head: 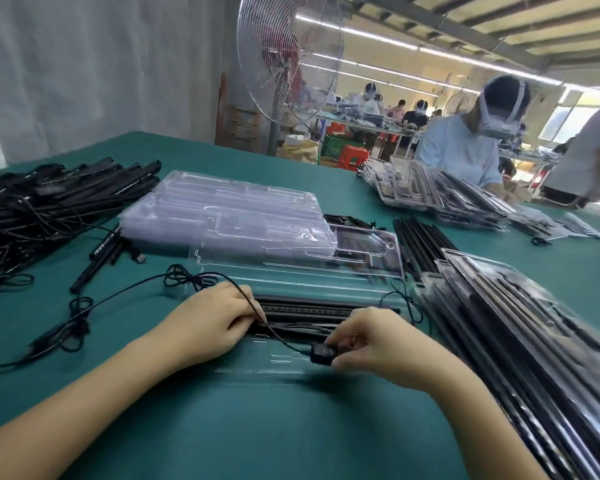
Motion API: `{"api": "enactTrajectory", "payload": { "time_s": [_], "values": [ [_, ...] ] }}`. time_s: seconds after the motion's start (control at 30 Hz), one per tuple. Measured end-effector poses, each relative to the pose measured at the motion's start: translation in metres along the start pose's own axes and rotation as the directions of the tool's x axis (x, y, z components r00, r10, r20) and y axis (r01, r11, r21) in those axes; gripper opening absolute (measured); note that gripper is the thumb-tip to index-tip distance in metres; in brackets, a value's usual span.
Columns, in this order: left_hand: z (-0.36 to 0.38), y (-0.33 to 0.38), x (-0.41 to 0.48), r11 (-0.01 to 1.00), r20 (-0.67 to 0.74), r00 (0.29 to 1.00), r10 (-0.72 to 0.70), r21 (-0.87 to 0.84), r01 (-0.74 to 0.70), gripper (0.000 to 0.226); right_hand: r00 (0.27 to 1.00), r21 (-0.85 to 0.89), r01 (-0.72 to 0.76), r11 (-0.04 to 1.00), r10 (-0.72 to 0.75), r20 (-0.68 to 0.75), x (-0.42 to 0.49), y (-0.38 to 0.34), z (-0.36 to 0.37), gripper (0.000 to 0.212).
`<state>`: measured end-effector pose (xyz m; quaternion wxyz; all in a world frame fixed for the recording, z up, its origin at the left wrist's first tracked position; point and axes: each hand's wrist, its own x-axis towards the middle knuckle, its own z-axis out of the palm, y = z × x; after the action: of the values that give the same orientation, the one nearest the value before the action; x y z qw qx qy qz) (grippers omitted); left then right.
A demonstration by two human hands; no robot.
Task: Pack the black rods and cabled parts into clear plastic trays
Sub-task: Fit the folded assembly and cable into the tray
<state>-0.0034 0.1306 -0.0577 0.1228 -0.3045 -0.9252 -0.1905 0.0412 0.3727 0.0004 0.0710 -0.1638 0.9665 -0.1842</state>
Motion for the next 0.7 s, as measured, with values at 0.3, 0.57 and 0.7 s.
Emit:
{"api": "enactTrajectory", "payload": {
  "time_s": [0.3, 0.57, 0.7],
  "values": [
    [-0.043, 0.012, -0.009, 0.968, 0.311, 0.937, -0.157, 0.238, 0.083, 0.038, 0.981, 0.317, -0.051, 0.947, 0.108, -0.164, 0.003, 0.011, 0.037, 0.029],
    [-0.005, 0.049, -0.007, 0.943, -0.071, 0.944, 0.322, 0.114, -0.313, 0.017, 0.996, 0.28, -0.066, 0.958, 0.079, -0.038, 0.017, 0.009, 0.034, 0.03],
    [0.025, 0.057, -0.001, 0.982, -0.019, 0.988, 0.154, -0.103, -0.155, 0.021, 0.995, 0.266, -0.096, 0.959, 0.097, 0.01, 0.022, 0.008, 0.03, 0.028]
  ]
}}
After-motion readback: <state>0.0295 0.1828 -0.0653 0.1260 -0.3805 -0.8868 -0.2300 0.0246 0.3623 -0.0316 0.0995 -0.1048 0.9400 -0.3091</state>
